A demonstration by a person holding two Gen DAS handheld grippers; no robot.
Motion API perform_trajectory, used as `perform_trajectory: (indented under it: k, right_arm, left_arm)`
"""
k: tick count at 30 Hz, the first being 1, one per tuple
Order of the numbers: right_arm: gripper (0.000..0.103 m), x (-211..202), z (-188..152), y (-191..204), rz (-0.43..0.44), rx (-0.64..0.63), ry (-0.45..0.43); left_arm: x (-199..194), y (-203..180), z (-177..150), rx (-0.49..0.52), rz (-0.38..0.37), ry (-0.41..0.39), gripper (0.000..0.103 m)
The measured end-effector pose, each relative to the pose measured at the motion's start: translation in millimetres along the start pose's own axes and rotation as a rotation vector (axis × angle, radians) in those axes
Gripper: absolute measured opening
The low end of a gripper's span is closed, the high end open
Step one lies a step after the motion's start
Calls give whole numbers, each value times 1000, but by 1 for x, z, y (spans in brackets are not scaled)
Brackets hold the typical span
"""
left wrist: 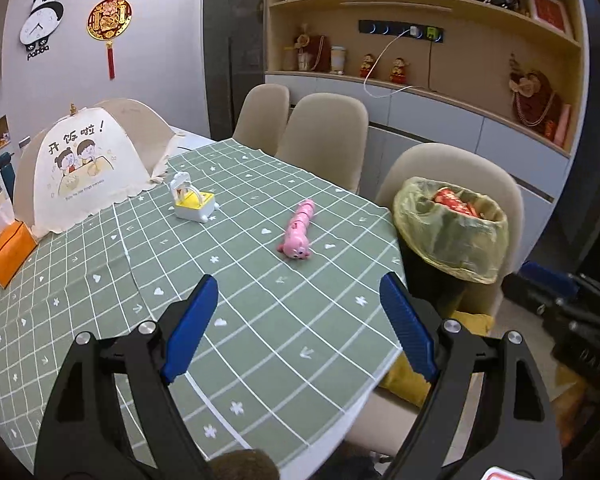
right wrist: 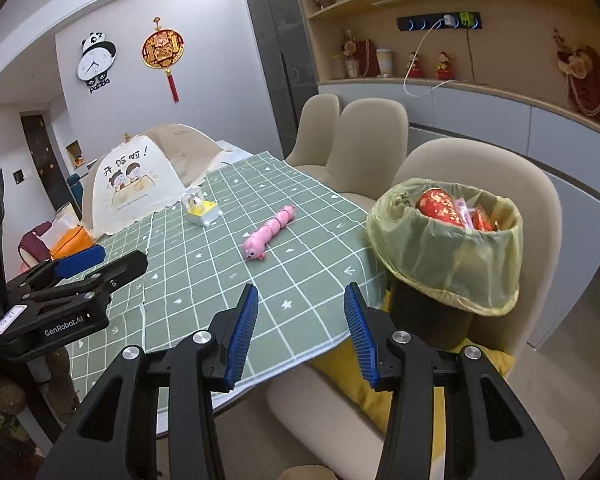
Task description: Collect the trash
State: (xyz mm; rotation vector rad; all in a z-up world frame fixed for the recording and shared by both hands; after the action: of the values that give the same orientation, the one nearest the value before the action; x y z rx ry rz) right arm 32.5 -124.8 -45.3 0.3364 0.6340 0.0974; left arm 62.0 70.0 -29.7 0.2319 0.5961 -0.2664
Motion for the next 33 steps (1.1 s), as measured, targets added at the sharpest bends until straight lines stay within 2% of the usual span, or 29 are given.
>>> perform_trajectory:
  k: [6,17,33]
  right_arm:
    - [43,-22,-17,8,-59,-14,-42]
    - [43,-25,-12,18,-41,-29,-52]
    - [43,-24,-10,18,-47,-31,-44]
  left_arm:
    - [-19,-10,-6,36,4,-21,79]
    - [-28,-2,-10,15,27,-21,78]
    - [-26,-6,-8,15,2,-13,78]
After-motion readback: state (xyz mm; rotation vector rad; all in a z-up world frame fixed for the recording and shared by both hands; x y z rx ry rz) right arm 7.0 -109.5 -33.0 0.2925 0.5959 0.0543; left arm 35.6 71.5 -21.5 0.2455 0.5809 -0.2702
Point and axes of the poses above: each gripper's, at about its wrist camera, not at the fingertips, and x roughly the way its jaws point, y to its left, z to its top, the point moved 2 cm from there along x, roughly the way its jaws point, and after that the axes turned 10 degrees about x, right-handed, at the moved point
